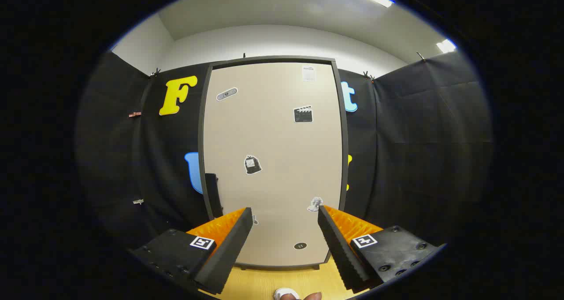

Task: Open the shoe cabinet door, grab the shoes and put them into the shoe cabinet, then close the shoe cabinet door.

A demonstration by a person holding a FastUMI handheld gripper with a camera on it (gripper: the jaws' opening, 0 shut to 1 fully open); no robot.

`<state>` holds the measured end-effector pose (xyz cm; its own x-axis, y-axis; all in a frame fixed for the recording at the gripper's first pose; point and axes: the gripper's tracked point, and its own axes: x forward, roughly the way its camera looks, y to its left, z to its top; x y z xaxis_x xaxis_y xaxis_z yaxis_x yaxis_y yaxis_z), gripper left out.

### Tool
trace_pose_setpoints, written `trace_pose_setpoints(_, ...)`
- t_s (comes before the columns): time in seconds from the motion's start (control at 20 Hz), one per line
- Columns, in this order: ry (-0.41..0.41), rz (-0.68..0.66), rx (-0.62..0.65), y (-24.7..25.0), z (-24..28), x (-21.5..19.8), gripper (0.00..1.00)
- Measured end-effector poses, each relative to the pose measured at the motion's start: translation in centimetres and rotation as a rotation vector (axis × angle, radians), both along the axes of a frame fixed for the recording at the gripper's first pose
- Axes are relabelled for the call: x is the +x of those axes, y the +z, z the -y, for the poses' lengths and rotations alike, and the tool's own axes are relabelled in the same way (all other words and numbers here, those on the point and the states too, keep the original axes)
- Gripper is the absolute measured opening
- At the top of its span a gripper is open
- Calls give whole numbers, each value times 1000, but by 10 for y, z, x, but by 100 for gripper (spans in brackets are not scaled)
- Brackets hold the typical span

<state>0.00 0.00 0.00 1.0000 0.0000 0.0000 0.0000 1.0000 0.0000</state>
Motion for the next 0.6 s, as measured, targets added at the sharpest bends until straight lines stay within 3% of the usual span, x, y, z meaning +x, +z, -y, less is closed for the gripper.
trace_pose_setpoints(0.6,-7,-17,-2,-6,-1,1,97)
